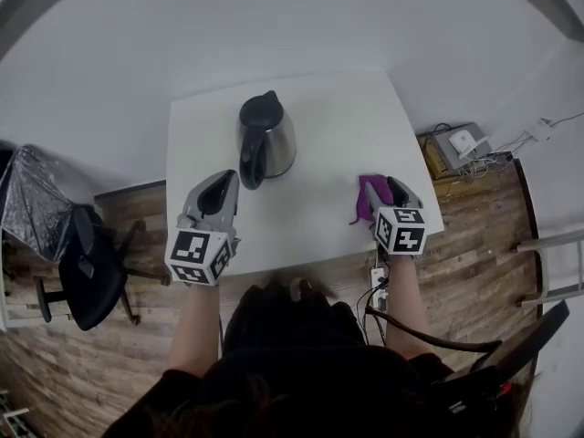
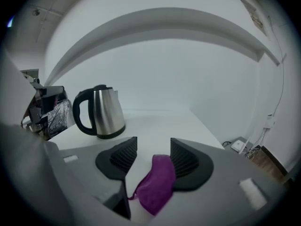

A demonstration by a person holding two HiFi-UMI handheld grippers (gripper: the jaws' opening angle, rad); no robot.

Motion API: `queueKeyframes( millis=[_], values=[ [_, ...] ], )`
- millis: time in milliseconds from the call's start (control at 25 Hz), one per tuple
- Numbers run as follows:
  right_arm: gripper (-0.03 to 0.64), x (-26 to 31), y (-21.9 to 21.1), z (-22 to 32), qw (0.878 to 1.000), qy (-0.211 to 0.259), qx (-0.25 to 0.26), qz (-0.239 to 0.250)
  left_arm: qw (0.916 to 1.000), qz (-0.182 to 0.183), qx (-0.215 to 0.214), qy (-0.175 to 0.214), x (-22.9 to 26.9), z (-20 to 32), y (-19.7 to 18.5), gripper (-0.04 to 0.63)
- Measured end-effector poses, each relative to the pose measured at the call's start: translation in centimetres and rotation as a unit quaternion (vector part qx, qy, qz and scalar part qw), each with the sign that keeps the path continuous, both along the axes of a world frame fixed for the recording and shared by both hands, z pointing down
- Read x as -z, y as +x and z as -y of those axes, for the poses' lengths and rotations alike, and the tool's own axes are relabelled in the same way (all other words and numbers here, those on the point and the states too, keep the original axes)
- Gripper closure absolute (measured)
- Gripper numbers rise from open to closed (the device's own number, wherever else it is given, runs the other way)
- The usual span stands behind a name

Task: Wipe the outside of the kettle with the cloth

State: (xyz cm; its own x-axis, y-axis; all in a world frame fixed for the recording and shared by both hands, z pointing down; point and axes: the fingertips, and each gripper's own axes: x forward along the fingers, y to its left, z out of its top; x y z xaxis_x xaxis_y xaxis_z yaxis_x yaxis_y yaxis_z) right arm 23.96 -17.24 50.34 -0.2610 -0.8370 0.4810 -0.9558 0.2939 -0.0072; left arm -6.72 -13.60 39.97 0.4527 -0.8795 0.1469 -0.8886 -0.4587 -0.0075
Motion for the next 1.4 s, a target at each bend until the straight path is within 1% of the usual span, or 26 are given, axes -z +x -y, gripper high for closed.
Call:
queueKeyframes(
  millis=[80, 120, 200, 320, 400, 480, 560, 680, 760, 800, 840, 920, 1080, 1160, 1280, 1400],
  values=[
    [0.386, -1.7, 0.4, 0.5, 1.0, -0.02, -0.009, -0.009, 0.9999, 0.002, -0.007, -0.012, -0.9, 0.5, 0.0, 0.597],
    [0.362, -2.4, 0.7, 0.8, 0.999, -0.027, -0.015, -0.013, 0.9998, 0.002, -0.011, -0.017, -1.3, 0.7, -0.1, 0.583],
    [0.34, -3.6, 1.4, 1.6, 0.999, -0.037, -0.031, -0.018, 0.9994, 0.003, -0.019, -0.028, -2.1, 1.4, -0.1, 0.568],
    [0.319, -5.4, 1.9, 2.4, 0.997, -0.065, -0.045, -0.025, 0.9979, 0.015, -0.037, -0.051, -3.4, 2.1, 0.1, 0.485],
    [0.313, -6.9, 2.0, 2.4, 0.994, -0.091, -0.048, -0.032, 0.9963, 0.022, -0.051, -0.066, -4.4, 2.2, 0.4, 0.449],
    [0.311, -8.5, 2.1, 2.4, 0.991, -0.119, -0.05, -0.043, 0.9932, 0.027, -0.073, -0.087, -5.6, 2.4, 1.2, 0.414],
    [0.311, -10.1, 2.2, 2.2, 0.986, -0.146, -0.048, -0.065, 0.9886, 0.034, -0.098, -0.109, -7.0, 2.6, 2.0, 0.385],
    [0.321, -11.1, 2.0, 2.0, 0.979, -0.166, -0.039, -0.112, 0.9837, 0.041, -0.124, -0.124, -7.9, 2.8, 2.9, 0.379],
    [0.362, -11.1, 2.1, 1.9, 0.976, -0.173, -0.036, -0.131, 0.9816, 0.043, -0.135, -0.128, -8.2, 2.9, 3.2, 0.379],
    [0.414, -11.1, 2.2, 1.9, 0.974, -0.176, -0.037, -0.141, 0.9808, 0.044, -0.139, -0.129, -8.3, 3.0, 3.3, 0.379],
    [0.485, -11.1, 2.5, 1.8, 0.972, -0.178, -0.039, -0.148, 0.9801, 0.046, -0.143, -0.13, -8.4, 3.0, 3.3, 0.379],
    [0.512, -10.9, 2.8, 1.6, 0.971, -0.185, -0.043, -0.147, 0.9788, 0.048, -0.149, -0.132, -8.6, 2.9, 3.5, 0.383],
    [0.532, -10.6, 3.2, 1.5, 0.971, -0.194, -0.053, -0.127, 0.9783, 0.047, -0.154, -0.131, -8.6, 3.0, 3.5, 0.45],
    [0.534, -10.0, 2.9, 1.6, 0.974, -0.189, -0.053, -0.116, 0.978, 0.045, -0.156, -0.131, -8.6, 3.1, 3.4, 0.447],
    [0.534, -8.1, 1.2, 2.1, 0.983, -0.156, -0.037, -0.092, 0.979, 0.042, -0.154, -0.127, -8.8, 3.4, 3.2, 0.43],
    [0.534, -4.9, -2.2, 2.8, 0.992, -0.106, -0.002, -0.065, 0.9787, 0.039, -0.155, -0.128, -8.6, 3.3, 3.3, 0.43]
  ],
)
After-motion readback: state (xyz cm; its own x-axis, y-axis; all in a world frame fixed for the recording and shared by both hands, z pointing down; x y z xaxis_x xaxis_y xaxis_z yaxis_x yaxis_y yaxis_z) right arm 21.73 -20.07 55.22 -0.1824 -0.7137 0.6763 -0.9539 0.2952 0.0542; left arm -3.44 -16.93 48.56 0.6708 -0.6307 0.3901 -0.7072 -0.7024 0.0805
